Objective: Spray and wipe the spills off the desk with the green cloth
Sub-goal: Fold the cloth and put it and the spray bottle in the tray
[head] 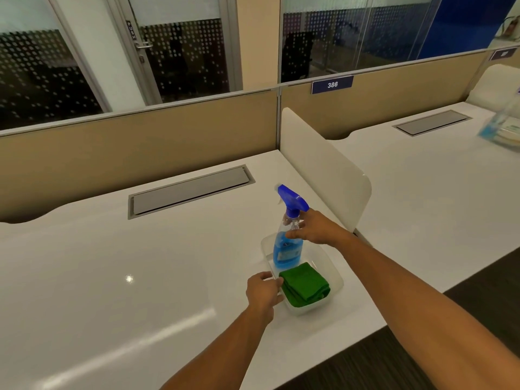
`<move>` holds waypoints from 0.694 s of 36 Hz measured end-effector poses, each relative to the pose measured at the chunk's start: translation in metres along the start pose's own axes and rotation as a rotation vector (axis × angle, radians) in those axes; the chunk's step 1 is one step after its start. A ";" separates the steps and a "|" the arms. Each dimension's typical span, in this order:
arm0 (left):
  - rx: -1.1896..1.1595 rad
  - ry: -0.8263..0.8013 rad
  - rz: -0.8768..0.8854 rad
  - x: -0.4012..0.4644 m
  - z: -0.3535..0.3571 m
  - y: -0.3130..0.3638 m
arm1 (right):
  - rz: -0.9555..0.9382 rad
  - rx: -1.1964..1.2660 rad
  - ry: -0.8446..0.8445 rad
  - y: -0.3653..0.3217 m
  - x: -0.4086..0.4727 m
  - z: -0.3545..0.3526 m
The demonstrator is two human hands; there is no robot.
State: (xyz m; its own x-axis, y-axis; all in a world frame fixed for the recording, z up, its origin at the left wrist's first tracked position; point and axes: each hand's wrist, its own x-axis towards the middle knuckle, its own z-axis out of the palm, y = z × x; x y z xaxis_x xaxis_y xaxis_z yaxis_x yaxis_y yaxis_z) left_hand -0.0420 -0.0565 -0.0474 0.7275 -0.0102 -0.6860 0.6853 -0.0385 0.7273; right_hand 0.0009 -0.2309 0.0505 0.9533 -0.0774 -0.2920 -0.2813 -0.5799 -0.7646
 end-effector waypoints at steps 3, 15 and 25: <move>0.006 0.004 -0.001 0.000 0.001 0.001 | 0.005 0.014 -0.001 0.001 0.000 0.002; 0.111 0.008 0.046 -0.005 -0.004 0.004 | 0.104 0.006 0.054 0.001 -0.007 0.011; 0.186 0.082 0.185 -0.007 -0.054 0.024 | 0.265 -0.173 0.258 -0.009 -0.051 0.064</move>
State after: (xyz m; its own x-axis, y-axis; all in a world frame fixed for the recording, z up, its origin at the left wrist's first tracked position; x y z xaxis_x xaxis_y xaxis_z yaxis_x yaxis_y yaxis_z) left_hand -0.0290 -0.0034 -0.0237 0.8451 0.0464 -0.5327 0.5282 -0.2267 0.8183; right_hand -0.0522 -0.1698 0.0355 0.8527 -0.4308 -0.2957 -0.5195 -0.6383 -0.5681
